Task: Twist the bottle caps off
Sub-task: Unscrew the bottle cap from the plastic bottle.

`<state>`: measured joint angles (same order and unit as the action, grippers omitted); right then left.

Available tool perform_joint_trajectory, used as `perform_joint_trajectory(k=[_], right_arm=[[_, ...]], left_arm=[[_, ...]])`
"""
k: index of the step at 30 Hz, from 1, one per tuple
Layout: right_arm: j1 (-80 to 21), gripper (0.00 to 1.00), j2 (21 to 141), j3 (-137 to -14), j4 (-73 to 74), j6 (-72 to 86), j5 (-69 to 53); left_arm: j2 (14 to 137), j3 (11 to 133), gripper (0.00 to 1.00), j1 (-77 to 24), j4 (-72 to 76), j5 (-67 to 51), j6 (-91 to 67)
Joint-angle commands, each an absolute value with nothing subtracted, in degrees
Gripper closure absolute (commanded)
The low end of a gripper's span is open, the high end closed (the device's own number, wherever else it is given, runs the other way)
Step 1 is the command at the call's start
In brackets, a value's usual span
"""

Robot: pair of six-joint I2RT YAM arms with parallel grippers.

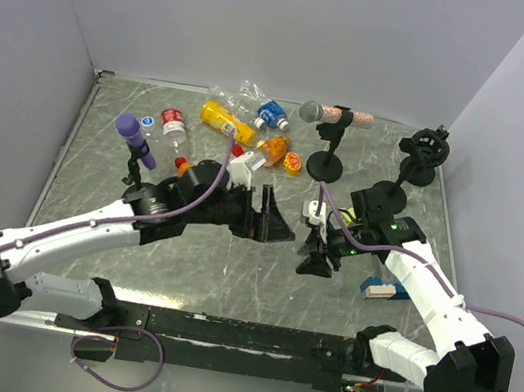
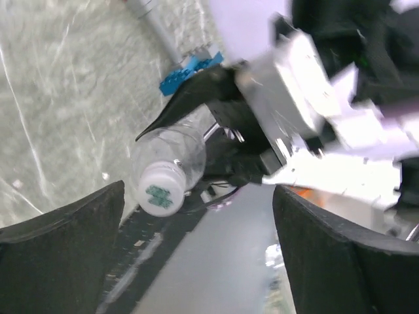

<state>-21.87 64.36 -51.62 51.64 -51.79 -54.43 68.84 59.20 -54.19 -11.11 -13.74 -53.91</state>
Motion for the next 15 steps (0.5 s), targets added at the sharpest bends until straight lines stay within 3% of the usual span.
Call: perform_joint_trajectory(k=[1,5,11,15], right_arm=[[-21.7,0.84,63.3,-52.1,50.1,-52.8,-56.9],[-21.4,0.83,63.1,-51.9,50.4,-53.6,-58.1],[-21.4,0.83,63.6,-52.4,52.2,-56.0,-59.9],[-21.4,0.83,63.2,-51.8,52.6,-57.3,-60.4]], left_arm=[[62.7,57.3,0.01,-54.1,-10.7,-17.2,-37.7],[55.1,52.1,0.01,-54.0,-11.6,-15.0,-23.0],[45.0,39.9,0.03,-54.0,2.3,-23.8,-3.0],[44.6,37.3,0.03,-54.0,6.5,-26.3,10.4]])
